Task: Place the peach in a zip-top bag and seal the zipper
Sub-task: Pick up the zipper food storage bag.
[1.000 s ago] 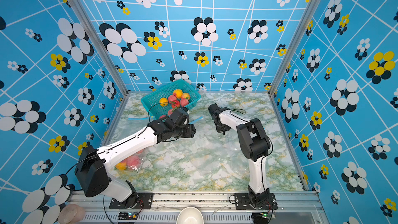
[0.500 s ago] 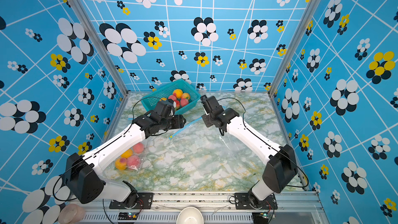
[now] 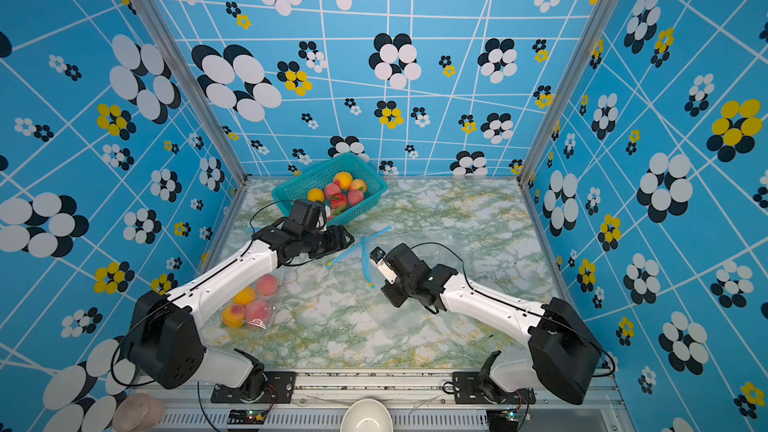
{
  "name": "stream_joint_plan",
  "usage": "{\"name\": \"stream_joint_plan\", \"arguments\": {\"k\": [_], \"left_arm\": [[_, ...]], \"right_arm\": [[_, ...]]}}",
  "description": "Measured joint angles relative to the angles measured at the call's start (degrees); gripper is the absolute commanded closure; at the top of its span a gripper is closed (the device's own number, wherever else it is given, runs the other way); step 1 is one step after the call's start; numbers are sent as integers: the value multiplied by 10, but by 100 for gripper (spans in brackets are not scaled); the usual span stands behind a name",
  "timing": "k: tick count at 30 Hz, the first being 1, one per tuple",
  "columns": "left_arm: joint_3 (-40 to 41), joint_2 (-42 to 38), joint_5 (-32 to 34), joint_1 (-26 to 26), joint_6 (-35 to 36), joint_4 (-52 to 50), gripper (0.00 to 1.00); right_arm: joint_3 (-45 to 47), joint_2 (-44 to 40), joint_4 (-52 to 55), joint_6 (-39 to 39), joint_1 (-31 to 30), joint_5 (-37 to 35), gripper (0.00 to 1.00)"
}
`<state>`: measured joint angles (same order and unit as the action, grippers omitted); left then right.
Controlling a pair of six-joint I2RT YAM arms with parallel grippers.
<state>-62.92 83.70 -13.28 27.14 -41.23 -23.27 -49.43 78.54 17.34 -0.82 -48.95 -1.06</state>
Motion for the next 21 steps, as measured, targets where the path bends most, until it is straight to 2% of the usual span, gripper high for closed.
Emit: {"name": "stream_joint_plan", "arguments": {"k": [7, 21], "left_arm": [[49, 31, -4, 40, -76, 46, 36], [106, 54, -3, 27, -174, 167, 41]], "right_arm": [[6, -16, -49, 13, 0, 2, 100], [6, -16, -52, 15, 0, 2, 100]]}}
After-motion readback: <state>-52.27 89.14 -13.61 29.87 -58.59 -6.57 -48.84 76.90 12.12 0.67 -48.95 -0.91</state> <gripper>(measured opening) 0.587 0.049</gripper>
